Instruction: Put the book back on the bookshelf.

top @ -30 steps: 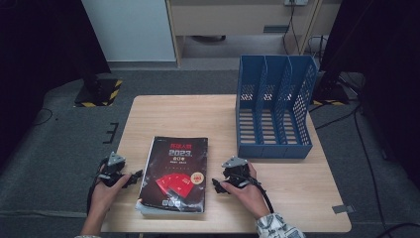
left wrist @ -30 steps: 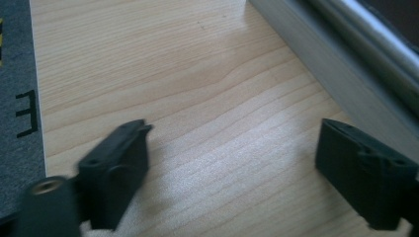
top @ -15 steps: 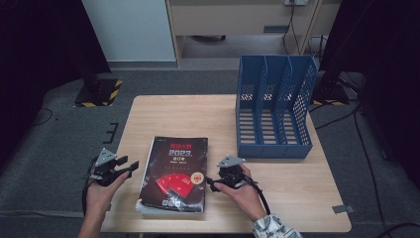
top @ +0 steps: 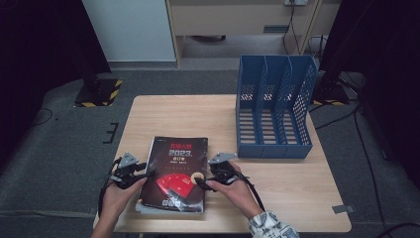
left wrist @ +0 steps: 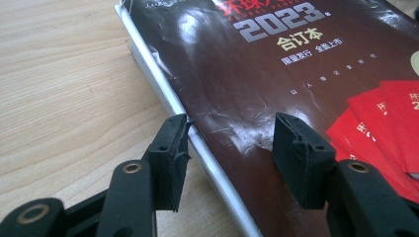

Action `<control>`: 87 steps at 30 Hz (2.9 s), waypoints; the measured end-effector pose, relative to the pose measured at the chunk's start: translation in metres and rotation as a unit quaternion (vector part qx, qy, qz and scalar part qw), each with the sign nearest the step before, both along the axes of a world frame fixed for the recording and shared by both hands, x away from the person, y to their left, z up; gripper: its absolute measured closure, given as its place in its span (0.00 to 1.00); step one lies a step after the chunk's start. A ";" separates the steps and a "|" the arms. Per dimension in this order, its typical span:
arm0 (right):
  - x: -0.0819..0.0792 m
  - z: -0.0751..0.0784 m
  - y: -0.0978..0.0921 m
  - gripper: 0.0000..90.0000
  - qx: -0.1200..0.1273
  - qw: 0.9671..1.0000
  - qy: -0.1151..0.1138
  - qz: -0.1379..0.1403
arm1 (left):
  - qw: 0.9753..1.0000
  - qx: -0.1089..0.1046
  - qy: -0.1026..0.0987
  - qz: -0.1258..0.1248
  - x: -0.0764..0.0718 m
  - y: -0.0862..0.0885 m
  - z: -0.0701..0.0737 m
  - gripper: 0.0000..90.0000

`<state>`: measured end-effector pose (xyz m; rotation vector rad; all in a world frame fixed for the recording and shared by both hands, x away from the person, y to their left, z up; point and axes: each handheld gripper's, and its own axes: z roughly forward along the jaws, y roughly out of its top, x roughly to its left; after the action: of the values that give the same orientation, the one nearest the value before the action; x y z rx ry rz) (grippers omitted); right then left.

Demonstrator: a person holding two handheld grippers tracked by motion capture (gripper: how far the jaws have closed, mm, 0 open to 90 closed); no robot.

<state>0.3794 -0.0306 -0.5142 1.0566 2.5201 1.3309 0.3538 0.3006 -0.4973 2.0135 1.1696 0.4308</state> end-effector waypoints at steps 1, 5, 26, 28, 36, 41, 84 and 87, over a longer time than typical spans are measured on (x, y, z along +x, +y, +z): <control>0.002 -0.001 0.001 0.21 0.005 1.000 0.006 0.002 | 1.000 -0.004 0.002 0.001 0.000 0.001 -0.001 0.53; 0.007 -0.007 0.007 0.21 0.027 0.999 0.030 0.007 | 1.000 -0.006 0.003 -0.001 0.000 0.002 -0.001 0.53; 0.028 0.023 0.037 0.33 0.028 0.999 0.029 0.008 | 1.000 -0.011 0.004 -0.001 0.000 0.003 -0.002 0.54; 0.030 0.024 0.039 0.33 0.031 0.999 0.035 0.008 | 1.000 -0.012 0.005 -0.001 0.000 0.004 -0.003 0.54; 0.041 0.025 0.060 0.37 0.015 0.998 0.055 0.013 | 1.000 -0.017 0.007 -0.002 0.000 0.004 -0.003 0.55; 0.041 0.020 0.068 0.49 -0.014 0.998 0.054 0.002 | 1.000 -0.020 0.007 -0.001 0.000 0.004 -0.003 0.55; 0.018 0.108 0.069 0.96 0.046 0.992 -0.111 0.051 | 0.993 -0.112 -0.033 -0.031 0.010 0.005 -0.005 0.23; 0.018 0.113 0.068 0.96 0.051 0.990 -0.117 0.055 | 0.992 -0.113 -0.035 -0.034 0.010 0.005 -0.005 0.23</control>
<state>0.3971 0.0378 -0.4015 0.7345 2.3890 1.5283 0.3641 0.3053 -0.5019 1.8226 1.0547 0.3167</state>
